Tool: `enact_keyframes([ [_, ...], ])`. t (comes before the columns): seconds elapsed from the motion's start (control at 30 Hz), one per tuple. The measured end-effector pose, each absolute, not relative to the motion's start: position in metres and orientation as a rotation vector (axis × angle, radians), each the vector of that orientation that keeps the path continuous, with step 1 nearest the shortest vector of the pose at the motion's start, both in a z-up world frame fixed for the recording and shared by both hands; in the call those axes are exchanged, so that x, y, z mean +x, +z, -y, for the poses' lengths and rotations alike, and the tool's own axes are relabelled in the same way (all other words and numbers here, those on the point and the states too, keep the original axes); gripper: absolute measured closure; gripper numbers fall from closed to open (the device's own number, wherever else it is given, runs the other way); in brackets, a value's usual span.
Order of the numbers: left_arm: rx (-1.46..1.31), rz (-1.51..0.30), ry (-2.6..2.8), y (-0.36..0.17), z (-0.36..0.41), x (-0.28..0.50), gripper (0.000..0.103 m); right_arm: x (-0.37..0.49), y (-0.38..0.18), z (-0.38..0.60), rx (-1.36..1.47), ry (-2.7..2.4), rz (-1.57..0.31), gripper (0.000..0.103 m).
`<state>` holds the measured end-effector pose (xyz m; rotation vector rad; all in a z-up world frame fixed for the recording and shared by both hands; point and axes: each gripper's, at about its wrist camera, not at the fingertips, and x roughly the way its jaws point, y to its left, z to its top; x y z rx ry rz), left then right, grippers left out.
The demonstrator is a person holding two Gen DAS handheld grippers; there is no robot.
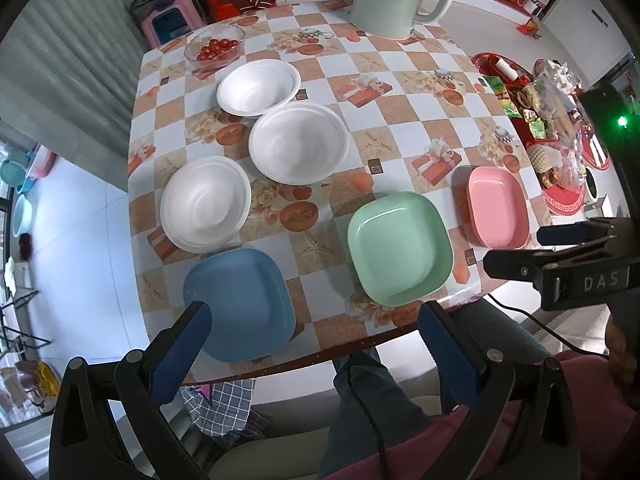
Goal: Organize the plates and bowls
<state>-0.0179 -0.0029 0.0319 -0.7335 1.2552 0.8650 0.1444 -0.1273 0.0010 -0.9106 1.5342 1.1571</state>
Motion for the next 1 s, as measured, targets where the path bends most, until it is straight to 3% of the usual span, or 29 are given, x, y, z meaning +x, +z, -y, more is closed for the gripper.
enact_keyframes([
  [1.0, -0.761, -1.227, 0.877, 0.039, 0.005, -0.026, 0.0, 0.138, 0.004, 0.13, -0.969, 1.133, -1.501, 0.0],
])
